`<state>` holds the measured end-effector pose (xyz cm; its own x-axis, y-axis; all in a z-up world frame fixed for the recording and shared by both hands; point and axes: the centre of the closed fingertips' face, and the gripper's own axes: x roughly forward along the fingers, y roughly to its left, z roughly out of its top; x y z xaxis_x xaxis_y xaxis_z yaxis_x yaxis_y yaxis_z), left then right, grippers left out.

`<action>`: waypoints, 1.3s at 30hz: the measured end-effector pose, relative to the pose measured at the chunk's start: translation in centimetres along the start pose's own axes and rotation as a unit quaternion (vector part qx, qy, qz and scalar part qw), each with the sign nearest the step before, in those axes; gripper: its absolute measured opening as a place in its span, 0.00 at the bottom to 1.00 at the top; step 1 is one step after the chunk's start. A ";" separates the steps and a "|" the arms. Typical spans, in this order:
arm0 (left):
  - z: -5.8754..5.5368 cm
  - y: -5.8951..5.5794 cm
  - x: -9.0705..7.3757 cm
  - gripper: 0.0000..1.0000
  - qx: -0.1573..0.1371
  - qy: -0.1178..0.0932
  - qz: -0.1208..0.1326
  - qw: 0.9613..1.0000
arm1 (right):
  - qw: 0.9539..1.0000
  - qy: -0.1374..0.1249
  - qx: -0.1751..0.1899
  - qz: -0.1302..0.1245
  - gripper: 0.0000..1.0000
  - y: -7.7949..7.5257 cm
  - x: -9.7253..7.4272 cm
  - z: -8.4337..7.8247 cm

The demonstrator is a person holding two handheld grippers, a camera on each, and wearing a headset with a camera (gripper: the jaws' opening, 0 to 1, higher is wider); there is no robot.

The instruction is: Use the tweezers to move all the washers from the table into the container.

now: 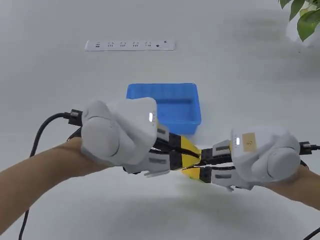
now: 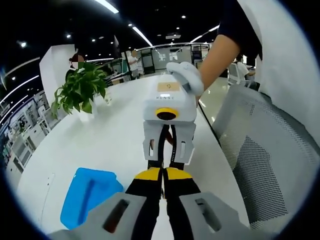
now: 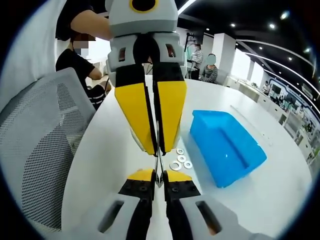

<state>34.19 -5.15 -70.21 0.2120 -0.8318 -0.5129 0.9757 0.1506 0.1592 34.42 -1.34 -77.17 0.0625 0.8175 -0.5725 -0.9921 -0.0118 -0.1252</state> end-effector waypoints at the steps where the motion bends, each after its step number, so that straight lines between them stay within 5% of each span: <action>1: 0.0 -0.1 0.0 0.05 0.000 0.000 -0.002 1.000 | 1.000 0.003 -0.002 -0.002 0.08 0.1 0.0 0.0; 8: 0.0 -0.3 0.0 0.05 0.009 0.000 -0.004 1.000 | 1.000 0.009 0.002 -0.011 0.12 0.1 -0.1 -0.1; 13: 0.7 0.2 -0.5 0.05 -0.014 -0.017 0.012 1.000 | 0.999 0.003 -0.007 -0.049 0.19 -0.7 -1.0 0.5; 18: 0.8 0.6 -0.8 0.05 -0.010 -0.016 0.022 1.000 | 0.998 0.008 0.007 -0.059 0.24 -1.0 -1.7 -0.1; 29: 1.0 1.4 -0.8 0.05 -0.020 -0.037 0.032 0.999 | 0.998 0.027 0.015 -0.062 0.38 -0.9 -2.2 -1.1; 39: 0.6 1.7 -0.4 0.05 -0.017 -0.041 0.024 0.999 | 0.997 0.030 0.021 -0.064 0.39 -1.1 -2.1 -1.4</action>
<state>35.77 -4.86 -69.22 0.2554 -0.8641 -0.4338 0.9660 0.2091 0.1522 35.50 -3.86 -76.94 0.1937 0.7743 -0.6024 -0.9793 0.1155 -0.1664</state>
